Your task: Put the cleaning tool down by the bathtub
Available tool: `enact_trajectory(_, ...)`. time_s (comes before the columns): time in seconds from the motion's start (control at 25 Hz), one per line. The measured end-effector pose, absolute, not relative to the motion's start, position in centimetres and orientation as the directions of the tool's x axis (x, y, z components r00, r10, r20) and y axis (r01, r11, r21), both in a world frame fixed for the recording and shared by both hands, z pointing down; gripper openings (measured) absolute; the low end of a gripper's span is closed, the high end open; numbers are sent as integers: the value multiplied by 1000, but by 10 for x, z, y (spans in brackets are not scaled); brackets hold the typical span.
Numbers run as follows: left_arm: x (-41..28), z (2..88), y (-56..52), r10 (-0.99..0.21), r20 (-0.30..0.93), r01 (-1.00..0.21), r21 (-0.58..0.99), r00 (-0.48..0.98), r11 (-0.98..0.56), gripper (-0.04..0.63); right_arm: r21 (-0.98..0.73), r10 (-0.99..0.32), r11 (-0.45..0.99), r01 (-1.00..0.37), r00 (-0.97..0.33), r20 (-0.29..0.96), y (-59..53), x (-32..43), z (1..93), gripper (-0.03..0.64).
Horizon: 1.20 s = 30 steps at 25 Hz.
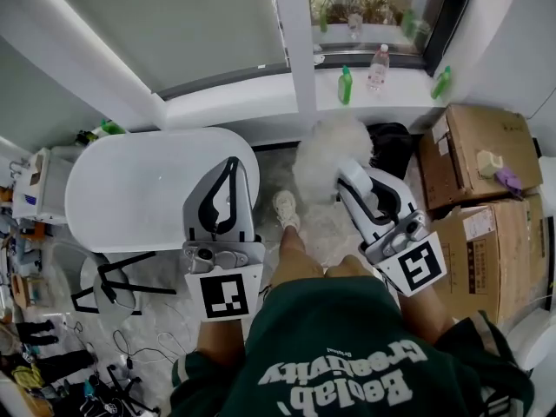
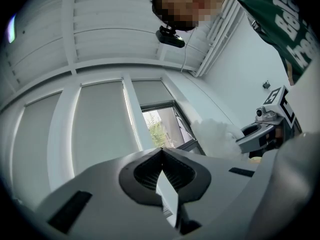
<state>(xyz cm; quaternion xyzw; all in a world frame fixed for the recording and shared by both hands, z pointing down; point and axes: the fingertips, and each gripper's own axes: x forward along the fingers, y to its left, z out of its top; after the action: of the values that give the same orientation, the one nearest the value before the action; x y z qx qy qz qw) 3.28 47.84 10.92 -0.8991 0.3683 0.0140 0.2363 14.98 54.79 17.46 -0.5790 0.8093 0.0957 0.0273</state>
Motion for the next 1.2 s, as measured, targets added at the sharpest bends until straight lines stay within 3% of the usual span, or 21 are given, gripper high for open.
enact_trajectory(0.24,28,118,405,-675,-183,-683,-390,715,-618,8,126,-937,308,-943,-324,-129,486,151,180,92)
enact_trajectory(0.56,59,134,305,-641,-153,-642,-391,752,-659,8,192,-950,283,-940,-302,-76,389,170,188,92)
enact_trajectory(1.2,115,119,143,-552,-145,-563,-356,821,-745,9,153,-980,178,-972,-189,-61,238,207,162,92)
